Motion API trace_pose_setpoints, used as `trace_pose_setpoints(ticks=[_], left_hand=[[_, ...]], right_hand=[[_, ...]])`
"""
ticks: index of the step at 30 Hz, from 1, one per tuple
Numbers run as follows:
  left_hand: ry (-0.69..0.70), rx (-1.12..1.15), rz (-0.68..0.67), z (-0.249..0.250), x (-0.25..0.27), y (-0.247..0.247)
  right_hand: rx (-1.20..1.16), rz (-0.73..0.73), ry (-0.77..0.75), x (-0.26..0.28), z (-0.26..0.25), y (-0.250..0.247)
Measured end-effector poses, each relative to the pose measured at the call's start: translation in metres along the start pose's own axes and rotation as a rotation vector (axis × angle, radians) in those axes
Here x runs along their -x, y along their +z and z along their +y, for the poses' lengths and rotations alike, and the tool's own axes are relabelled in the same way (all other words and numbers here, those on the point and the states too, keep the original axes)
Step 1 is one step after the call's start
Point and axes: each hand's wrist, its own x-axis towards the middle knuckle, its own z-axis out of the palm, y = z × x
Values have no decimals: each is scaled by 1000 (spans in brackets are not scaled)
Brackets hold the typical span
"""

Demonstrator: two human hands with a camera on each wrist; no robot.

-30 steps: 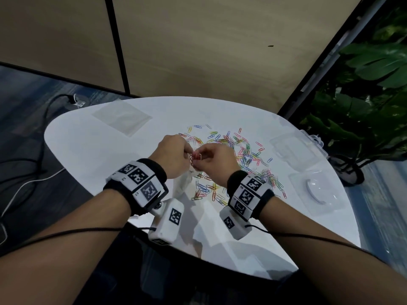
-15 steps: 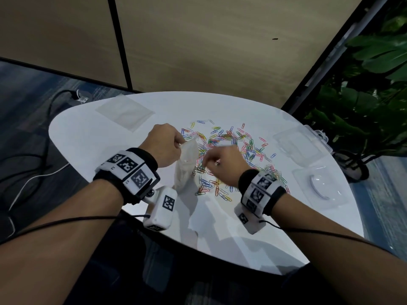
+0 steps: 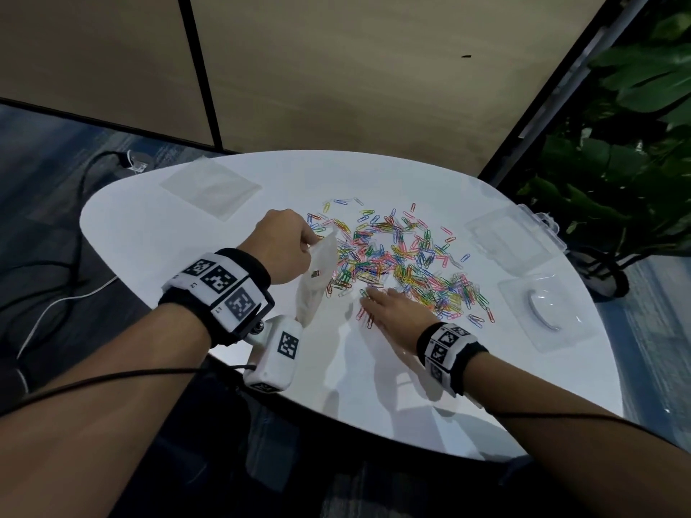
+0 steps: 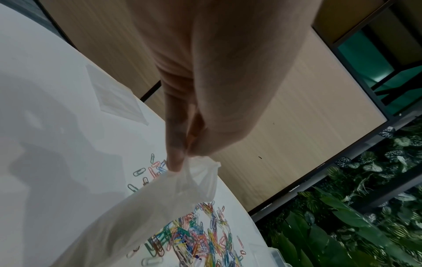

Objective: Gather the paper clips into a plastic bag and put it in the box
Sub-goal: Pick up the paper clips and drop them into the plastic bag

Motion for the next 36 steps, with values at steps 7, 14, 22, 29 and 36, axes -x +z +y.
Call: trace_pose_setpoints(ticks=[7, 14, 22, 29, 36], left_hand=[[16, -20, -30, 12, 3, 7], [29, 10, -52, 26, 1, 18], [43, 46, -66, 38, -1, 26], [49, 59, -25, 40, 5, 25], [17, 41, -9, 35, 0, 19]], right_hand=[[-343, 114, 354, -1, 23, -23], [-1456, 225, 789, 10, 65, -59], [-2141, 271, 358, 2, 3, -128], [-1332, 254, 277, -9, -24, -114], [-890, 370, 170, 5, -3, -118]])
